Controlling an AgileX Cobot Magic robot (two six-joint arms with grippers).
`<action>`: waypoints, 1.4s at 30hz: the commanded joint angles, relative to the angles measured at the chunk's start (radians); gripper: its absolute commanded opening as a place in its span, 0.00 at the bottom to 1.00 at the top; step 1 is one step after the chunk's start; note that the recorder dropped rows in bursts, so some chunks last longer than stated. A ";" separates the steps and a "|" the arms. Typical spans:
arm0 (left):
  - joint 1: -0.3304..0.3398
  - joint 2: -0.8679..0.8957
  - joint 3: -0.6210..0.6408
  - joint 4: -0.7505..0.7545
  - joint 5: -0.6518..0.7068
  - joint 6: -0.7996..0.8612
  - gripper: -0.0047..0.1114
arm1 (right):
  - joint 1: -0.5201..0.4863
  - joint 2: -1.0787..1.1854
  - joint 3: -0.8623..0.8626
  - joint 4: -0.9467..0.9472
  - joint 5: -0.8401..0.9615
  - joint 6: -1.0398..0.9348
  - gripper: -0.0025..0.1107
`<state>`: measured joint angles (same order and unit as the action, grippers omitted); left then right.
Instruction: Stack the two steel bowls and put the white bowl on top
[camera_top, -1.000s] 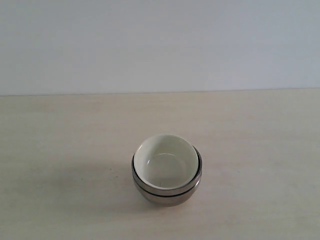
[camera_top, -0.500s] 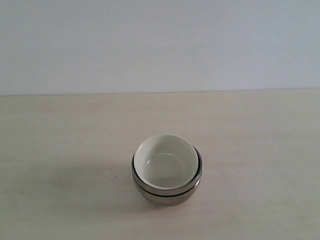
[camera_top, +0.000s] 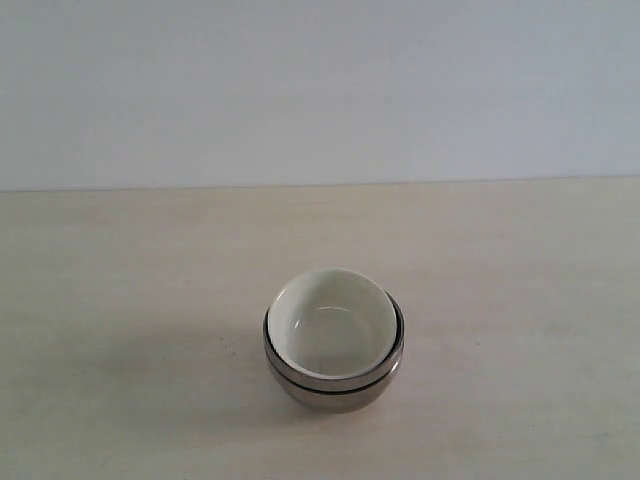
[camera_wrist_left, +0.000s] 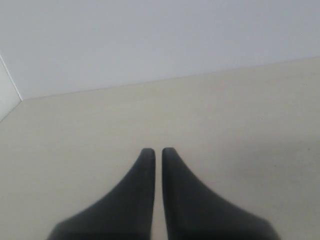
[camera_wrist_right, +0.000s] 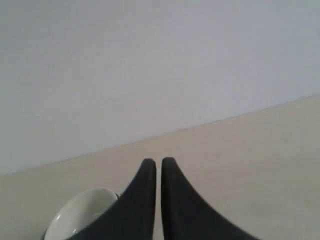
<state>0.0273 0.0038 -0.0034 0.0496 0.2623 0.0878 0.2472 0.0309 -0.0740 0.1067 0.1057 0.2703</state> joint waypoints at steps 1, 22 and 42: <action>0.003 -0.004 0.003 -0.008 -0.008 -0.010 0.07 | -0.054 -0.027 0.049 -0.014 -0.021 -0.037 0.02; 0.003 -0.004 0.003 -0.008 -0.008 -0.010 0.07 | -0.099 -0.031 0.074 -0.051 0.263 -0.246 0.02; 0.003 -0.004 0.003 -0.008 -0.008 -0.010 0.07 | -0.099 -0.031 0.074 -0.051 0.263 -0.246 0.02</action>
